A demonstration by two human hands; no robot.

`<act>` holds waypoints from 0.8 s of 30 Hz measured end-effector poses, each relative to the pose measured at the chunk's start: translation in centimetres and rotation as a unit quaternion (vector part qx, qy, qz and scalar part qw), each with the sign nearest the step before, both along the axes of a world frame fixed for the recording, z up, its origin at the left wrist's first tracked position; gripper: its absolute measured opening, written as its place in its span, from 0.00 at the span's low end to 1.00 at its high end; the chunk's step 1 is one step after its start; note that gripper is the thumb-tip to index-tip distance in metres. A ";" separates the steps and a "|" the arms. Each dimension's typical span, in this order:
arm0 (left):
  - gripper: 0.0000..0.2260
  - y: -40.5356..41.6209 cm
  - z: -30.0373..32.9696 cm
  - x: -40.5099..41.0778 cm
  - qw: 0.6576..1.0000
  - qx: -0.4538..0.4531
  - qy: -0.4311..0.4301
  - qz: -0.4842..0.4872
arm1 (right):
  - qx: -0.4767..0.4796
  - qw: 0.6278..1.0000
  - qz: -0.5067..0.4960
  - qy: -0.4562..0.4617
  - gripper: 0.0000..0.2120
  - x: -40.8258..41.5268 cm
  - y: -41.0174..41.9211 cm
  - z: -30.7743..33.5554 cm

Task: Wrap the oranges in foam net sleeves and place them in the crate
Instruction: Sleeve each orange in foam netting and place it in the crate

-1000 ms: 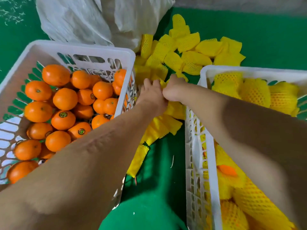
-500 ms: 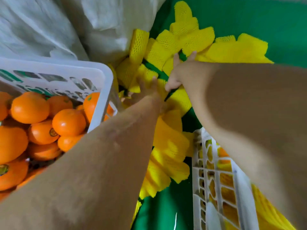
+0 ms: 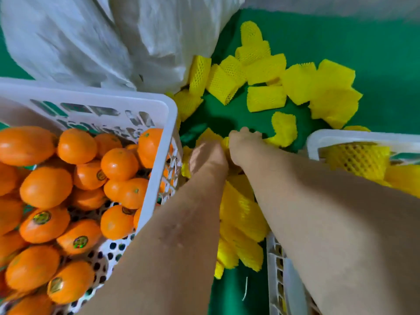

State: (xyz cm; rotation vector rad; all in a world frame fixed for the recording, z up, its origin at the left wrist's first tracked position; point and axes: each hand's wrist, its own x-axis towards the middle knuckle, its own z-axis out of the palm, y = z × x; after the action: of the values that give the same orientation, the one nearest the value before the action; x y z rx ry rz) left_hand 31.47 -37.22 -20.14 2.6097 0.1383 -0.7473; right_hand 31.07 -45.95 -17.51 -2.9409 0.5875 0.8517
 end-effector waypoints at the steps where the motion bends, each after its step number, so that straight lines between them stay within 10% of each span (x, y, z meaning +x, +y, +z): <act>1: 0.17 0.6 0.6 -1.5 1.000 -0.006 0.010 0.008 | 0.015 1.000 -0.005 0.004 0.22 -1.6 0.6 0.2; 7: 0.19 6.0 2.6 -12.6 0.994 -0.054 0.066 0.075 | 0.076 0.990 0.024 0.116 0.22 -11.6 4.9 2.8; 13: 0.29 10.9 5.5 -21.4 0.994 0.005 0.084 -0.075 | 0.089 0.981 0.037 0.169 0.38 -19.9 8.7 5.6; 19: 0.36 12.0 12.4 -25.9 0.959 0.056 -0.126 -0.246 | 0.108 0.972 0.071 -0.198 0.32 -25.9 9.0 12.9; 24: 0.26 18.4 15.7 -32.5 0.909 -0.206 -0.233 -0.277 | 0.068 0.942 0.090 -0.316 0.23 -33.3 7.2 13.5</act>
State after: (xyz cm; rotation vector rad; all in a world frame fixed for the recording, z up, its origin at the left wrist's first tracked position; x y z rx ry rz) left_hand -1.07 -18.84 -4.44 2.3277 -0.8381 -0.2463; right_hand -2.24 -38.79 -4.06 -2.9114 0.2054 -0.0795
